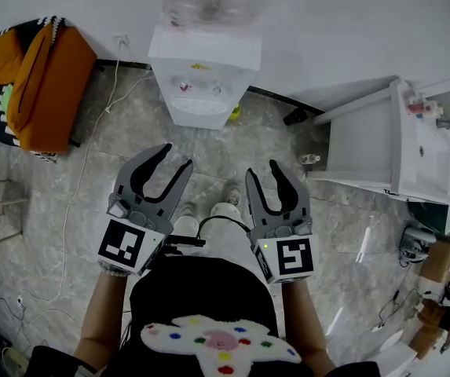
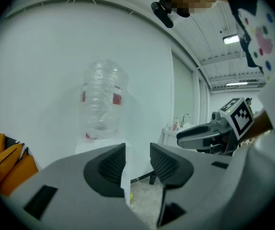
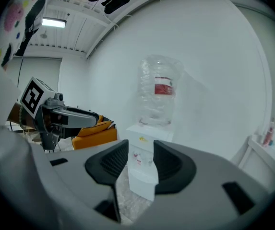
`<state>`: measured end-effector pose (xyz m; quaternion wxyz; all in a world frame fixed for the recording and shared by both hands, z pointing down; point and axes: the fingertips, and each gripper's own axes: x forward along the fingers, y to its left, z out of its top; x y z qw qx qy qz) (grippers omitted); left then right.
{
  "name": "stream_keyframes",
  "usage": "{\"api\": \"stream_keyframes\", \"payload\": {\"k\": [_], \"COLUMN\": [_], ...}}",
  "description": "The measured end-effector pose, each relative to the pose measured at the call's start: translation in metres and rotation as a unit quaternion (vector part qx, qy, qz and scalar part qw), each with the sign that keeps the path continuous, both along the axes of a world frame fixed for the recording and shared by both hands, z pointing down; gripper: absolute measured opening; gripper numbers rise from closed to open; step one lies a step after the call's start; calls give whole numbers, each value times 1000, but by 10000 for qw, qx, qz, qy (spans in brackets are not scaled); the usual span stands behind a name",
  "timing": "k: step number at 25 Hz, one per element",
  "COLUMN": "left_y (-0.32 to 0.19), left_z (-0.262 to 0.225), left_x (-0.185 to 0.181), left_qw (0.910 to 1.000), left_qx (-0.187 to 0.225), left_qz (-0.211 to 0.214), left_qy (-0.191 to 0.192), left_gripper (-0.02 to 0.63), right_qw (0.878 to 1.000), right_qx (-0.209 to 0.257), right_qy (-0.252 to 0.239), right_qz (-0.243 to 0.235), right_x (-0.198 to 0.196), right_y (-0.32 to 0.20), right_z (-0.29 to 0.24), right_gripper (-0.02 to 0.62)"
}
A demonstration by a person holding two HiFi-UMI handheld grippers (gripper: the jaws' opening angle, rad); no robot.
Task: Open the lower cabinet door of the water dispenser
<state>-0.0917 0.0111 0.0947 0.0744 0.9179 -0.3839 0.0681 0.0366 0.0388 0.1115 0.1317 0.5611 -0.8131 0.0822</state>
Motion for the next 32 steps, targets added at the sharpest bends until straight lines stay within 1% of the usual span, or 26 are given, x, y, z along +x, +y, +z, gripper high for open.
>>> {"api": "stream_keyframes", "payload": {"k": [2,5,9,14,22,26,32], "left_y": [1,0,-5,-15,-31,-42,-56], "left_z": [1,5,8,18,46,65,97], "left_x": [5,14,27,42,72,86,104], "left_qw": [10000,9999,9999,9997,9991,9983,9975], "left_qx": [1,-50,-91,-148,-351,-497,-614], "left_qz": [-13,-30,-98,-168,-141,-148,-172], "left_qy": [-28,-89,-63,-50,-206,-271,-296], "left_gripper": [158,158,158,158,158,158,158], "right_qw": [10000,9997,9994,9990,9979,9968,9963], "right_qx": [-11,-128,-133,-218,-349,-520,-634], "right_qy": [-3,141,68,28,66,73,2], "right_qz": [-58,-168,-326,-388,-549,-599,-575], "right_x": [3,10,15,30,59,71,88], "right_y": [-1,-3,-8,-21,-41,-53,-72], "right_z": [2,11,19,34,58,80,111], "right_gripper": [149,149,149,149,150,150,150]}}
